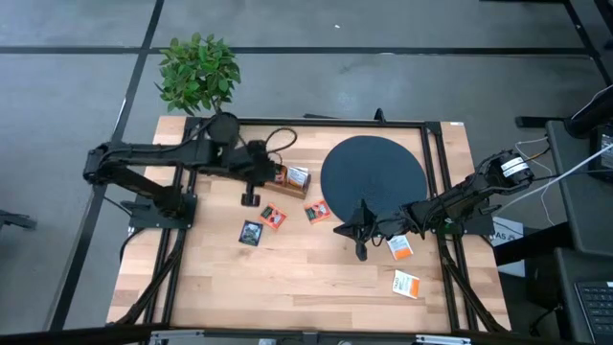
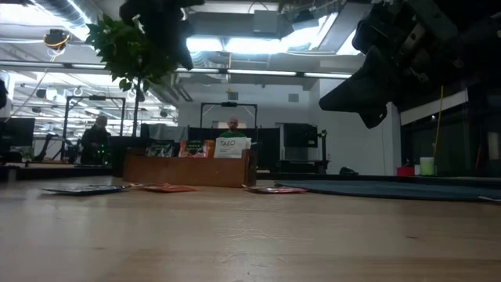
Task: Pick & Place Tea
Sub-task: Put the right orange tea bag into the middle section of the wooden organizer
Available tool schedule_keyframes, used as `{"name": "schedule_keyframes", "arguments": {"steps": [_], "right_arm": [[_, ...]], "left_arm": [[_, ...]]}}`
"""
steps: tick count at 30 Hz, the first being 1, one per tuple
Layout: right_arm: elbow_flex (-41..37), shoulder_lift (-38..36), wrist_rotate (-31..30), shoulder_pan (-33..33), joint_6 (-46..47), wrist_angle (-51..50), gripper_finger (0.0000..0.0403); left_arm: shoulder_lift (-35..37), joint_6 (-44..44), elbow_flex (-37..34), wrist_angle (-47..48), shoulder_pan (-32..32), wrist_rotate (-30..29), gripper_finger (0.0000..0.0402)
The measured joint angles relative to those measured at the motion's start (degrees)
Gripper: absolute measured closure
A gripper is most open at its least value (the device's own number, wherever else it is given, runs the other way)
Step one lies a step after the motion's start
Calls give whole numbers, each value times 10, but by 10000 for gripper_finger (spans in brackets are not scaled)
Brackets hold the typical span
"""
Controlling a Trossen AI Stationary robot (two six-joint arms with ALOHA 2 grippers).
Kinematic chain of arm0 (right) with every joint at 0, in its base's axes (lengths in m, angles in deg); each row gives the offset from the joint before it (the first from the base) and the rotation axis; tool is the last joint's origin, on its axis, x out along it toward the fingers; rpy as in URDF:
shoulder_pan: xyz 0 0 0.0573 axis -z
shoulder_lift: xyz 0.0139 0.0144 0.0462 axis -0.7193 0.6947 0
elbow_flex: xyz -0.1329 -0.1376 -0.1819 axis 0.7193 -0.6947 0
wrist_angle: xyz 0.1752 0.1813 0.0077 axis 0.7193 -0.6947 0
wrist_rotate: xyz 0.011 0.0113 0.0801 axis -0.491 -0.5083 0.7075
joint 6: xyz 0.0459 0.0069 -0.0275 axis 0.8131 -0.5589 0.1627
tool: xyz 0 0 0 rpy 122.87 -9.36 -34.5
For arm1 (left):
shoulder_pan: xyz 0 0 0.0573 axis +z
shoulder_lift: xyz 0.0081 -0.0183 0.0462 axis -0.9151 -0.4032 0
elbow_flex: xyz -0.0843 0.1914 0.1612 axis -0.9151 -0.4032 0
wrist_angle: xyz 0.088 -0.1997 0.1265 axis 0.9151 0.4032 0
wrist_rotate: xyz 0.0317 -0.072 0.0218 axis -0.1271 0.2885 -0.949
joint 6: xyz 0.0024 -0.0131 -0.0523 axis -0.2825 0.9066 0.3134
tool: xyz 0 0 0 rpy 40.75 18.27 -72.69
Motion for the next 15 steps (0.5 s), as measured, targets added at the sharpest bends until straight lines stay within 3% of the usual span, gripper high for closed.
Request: {"name": "schedule_keyframes", "arguments": {"steps": [15], "right_arm": [[1,0,0,0,17,0,391]], "left_arm": [[19,117,-171,-277,-115,0,399]]}}
